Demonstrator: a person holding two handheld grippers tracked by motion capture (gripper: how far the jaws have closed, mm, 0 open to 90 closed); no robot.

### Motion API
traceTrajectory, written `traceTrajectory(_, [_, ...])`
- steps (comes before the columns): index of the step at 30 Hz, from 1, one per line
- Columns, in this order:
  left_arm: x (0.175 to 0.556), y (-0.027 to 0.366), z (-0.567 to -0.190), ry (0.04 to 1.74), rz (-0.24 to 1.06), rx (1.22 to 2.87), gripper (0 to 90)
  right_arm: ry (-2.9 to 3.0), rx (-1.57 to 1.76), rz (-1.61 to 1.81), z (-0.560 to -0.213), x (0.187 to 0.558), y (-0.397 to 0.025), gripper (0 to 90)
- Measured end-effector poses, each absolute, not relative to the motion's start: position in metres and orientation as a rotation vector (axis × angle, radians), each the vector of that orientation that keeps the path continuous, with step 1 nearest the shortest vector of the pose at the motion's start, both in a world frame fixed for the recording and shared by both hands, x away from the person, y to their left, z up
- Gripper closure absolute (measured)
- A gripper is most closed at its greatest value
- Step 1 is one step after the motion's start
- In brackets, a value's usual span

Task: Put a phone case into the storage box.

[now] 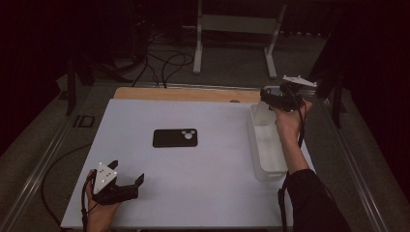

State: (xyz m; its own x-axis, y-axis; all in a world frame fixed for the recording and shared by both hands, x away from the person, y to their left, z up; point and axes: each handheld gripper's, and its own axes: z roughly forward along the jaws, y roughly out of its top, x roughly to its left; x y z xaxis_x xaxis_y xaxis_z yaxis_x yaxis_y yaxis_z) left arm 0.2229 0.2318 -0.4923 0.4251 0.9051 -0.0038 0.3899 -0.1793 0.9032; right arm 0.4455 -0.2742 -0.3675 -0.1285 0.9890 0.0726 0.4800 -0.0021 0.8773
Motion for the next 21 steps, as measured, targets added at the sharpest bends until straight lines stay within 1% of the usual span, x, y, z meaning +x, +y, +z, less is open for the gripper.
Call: traceTrajectory(21, [0.223, 0.232, -0.492, 1.121, 0.703, 1.762, 0.0, 1.714, 1.597, 0.946, -0.406, 0.458, -0.271, 16.5])
